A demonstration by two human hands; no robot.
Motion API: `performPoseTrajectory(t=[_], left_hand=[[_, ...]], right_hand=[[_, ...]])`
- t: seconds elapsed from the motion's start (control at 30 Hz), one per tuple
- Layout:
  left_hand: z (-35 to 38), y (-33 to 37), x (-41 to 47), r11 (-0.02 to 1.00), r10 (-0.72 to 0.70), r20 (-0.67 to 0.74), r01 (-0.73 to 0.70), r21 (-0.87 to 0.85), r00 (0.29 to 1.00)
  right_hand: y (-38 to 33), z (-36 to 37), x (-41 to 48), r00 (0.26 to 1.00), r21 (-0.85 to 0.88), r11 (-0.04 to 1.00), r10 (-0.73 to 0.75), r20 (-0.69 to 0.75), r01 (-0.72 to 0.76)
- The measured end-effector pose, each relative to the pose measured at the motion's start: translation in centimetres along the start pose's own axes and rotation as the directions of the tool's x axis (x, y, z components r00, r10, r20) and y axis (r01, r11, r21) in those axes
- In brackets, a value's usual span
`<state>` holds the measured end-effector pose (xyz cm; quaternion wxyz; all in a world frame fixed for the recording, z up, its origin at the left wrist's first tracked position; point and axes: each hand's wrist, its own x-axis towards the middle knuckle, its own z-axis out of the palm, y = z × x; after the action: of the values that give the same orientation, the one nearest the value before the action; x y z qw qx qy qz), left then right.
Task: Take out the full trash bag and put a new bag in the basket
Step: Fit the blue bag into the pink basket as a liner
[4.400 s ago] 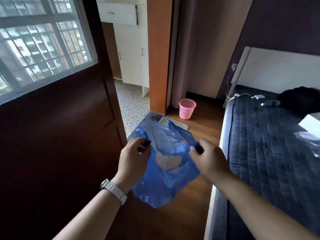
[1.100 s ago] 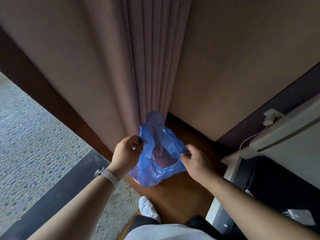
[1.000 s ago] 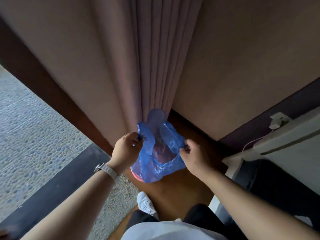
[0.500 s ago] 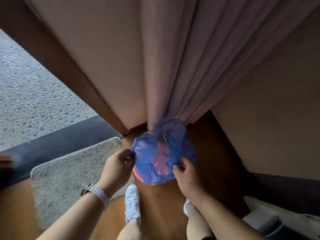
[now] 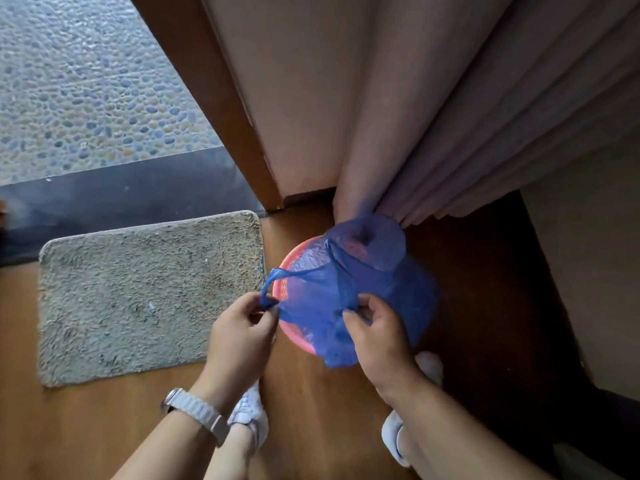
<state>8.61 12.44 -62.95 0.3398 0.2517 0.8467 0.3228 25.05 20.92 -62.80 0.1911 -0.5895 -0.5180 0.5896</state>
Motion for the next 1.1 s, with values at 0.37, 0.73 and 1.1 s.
performPoseTrajectory(t=[0.37,0.73,1.1], left_hand=[[4.0,-5.8,-1.3,0.952,0.104,-0.128,-0.136,-0.273,0.986],[2.2,-3.7,-3.2,0.839,0.535,-0.358,-0.435,0.326,0.765],[14.2,-4.3,-1.3,0.401,0.578,0.399,-0.673,0.621,0.712]], right_hand=[[7.9,0.7,0.3,0.967,-0.007,0.97,-0.244,0.069,0.245],[6.3,-5.4,-1.3,0.934,-0.11,0.928,-0.349,0.069,0.355],[7.0,-9.2,4.9,0.973,-0.257,0.939,-0.222,0.057,0.229]])
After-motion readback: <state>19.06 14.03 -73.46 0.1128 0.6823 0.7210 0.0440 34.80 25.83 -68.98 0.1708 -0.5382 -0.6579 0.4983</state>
